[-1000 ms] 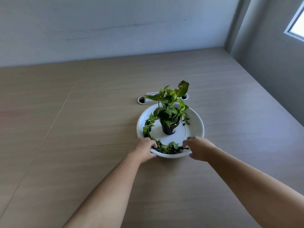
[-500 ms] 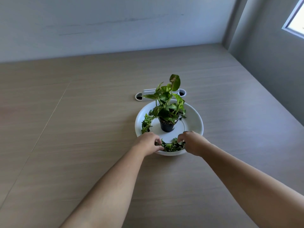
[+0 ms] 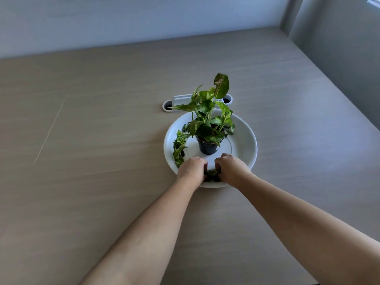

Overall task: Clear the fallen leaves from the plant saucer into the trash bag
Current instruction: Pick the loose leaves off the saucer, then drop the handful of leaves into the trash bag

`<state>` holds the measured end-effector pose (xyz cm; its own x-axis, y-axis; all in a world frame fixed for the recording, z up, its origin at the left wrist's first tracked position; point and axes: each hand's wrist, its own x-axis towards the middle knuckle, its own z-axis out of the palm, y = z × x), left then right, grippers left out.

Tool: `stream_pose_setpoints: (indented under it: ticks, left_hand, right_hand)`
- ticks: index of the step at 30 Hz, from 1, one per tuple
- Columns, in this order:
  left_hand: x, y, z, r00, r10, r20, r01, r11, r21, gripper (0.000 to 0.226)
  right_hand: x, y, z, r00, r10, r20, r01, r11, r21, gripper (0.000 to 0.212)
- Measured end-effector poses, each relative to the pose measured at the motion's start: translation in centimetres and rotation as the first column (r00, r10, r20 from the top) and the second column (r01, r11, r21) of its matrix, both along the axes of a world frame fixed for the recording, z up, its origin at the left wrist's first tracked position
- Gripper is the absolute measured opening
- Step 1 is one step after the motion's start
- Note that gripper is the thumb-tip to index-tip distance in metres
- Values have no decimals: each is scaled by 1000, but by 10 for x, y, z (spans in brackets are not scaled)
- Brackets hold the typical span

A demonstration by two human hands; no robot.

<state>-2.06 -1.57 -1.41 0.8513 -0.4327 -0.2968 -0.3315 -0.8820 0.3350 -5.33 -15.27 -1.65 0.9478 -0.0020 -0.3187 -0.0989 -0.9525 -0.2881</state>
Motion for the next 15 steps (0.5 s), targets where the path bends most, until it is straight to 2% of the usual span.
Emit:
stream_pose_setpoints:
  ticks: [6, 11, 15]
  left_hand:
    - [7, 7, 0, 994, 100, -53, -106, 987, -119, 13]
    - [11, 12, 17, 985, 171, -36, -174, 963, -206, 9]
    - [2, 11, 29, 980, 197, -23, -197, 950, -241, 11]
  right_hand:
    - [5, -9, 5, 995, -101, 20, 98, 987, 124, 31]
    - [7, -11, 26, 969, -217, 118, 183, 951, 248, 31]
    - [3, -16, 34, 960, -244, 138, 199, 941, 273, 31]
